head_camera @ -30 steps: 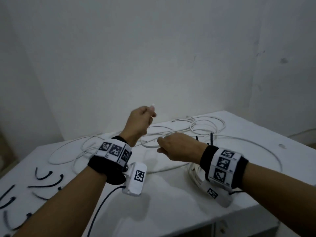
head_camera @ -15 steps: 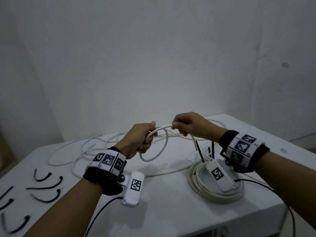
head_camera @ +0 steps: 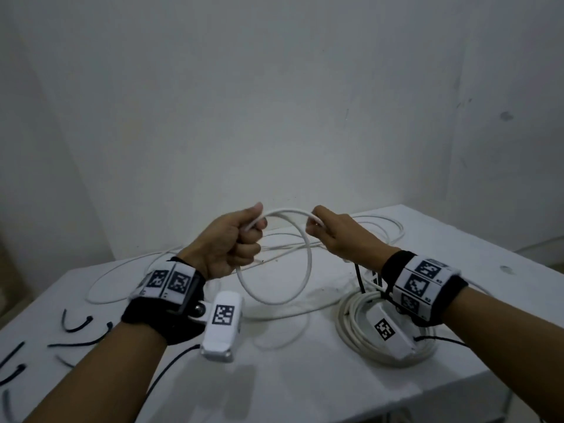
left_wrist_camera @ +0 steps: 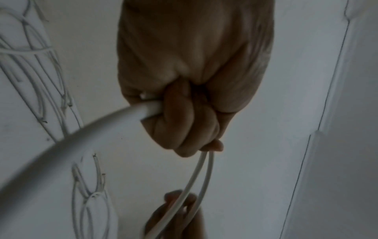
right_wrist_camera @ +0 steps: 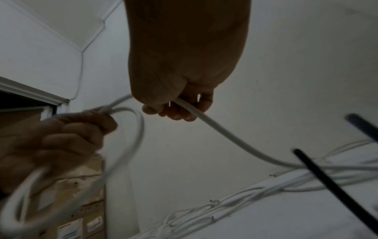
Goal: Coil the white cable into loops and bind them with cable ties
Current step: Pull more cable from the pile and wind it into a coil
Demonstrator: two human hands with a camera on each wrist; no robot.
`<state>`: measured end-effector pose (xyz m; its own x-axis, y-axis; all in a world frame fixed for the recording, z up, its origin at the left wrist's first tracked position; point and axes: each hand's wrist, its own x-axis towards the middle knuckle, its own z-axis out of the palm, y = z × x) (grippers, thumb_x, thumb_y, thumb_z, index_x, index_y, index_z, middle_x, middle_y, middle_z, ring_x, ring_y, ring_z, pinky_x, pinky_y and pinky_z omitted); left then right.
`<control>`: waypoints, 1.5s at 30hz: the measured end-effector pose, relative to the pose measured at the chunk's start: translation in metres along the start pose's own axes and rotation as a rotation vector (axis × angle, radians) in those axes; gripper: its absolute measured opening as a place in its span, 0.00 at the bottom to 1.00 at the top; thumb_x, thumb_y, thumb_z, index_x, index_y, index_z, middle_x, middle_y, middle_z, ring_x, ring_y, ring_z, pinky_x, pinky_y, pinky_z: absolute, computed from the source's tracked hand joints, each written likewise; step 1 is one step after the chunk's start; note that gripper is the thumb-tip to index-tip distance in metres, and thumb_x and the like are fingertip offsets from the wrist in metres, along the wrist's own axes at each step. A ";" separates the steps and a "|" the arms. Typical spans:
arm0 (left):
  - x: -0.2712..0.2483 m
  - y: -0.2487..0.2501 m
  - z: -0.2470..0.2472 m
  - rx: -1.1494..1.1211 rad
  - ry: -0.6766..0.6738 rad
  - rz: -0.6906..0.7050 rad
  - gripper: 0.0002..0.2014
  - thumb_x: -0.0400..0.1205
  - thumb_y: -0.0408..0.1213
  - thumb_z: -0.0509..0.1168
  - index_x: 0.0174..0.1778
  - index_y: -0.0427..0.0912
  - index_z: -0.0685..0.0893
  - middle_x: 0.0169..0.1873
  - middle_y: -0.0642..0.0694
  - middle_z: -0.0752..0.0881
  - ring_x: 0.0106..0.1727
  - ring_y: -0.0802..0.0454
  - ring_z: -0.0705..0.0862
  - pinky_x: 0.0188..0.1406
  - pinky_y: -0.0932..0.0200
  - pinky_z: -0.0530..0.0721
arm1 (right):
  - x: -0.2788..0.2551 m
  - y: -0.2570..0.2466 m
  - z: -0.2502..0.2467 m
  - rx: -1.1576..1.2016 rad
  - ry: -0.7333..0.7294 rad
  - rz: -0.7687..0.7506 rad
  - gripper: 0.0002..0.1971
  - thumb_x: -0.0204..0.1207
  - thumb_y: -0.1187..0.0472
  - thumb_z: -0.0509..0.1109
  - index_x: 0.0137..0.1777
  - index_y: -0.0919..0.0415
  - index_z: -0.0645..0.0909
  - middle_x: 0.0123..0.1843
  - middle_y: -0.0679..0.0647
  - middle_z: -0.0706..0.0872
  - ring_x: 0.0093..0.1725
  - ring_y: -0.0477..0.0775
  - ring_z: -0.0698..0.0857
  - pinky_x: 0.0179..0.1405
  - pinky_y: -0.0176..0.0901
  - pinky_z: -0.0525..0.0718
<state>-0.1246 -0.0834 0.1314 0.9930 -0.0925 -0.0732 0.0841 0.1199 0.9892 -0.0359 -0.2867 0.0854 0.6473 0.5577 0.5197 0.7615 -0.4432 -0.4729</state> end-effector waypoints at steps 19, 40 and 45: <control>0.011 0.020 -0.010 -0.475 0.156 0.205 0.21 0.90 0.47 0.46 0.30 0.47 0.64 0.12 0.54 0.60 0.09 0.60 0.58 0.08 0.67 0.52 | 0.006 0.023 0.010 -0.458 -0.104 0.278 0.29 0.86 0.60 0.53 0.83 0.65 0.45 0.60 0.64 0.82 0.55 0.64 0.82 0.43 0.45 0.70; 0.040 0.009 -0.016 -0.507 0.604 0.410 0.21 0.90 0.47 0.47 0.30 0.48 0.63 0.13 0.54 0.62 0.12 0.57 0.56 0.12 0.69 0.52 | -0.009 0.018 0.004 -0.925 -0.376 -0.224 0.14 0.86 0.59 0.53 0.66 0.60 0.74 0.57 0.58 0.82 0.48 0.62 0.85 0.34 0.47 0.71; 0.045 -0.003 0.012 -0.123 0.558 0.380 0.20 0.90 0.47 0.49 0.30 0.48 0.64 0.15 0.53 0.62 0.14 0.57 0.56 0.15 0.70 0.54 | -0.003 -0.035 0.015 -0.914 -0.470 -0.492 0.14 0.87 0.56 0.54 0.61 0.60 0.78 0.55 0.56 0.82 0.48 0.60 0.85 0.36 0.45 0.71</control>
<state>-0.0811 -0.0994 0.1264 0.8465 0.4976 0.1892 -0.3025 0.1573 0.9401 -0.0648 -0.2623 0.0893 0.3412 0.9351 0.0963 0.7935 -0.3414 0.5038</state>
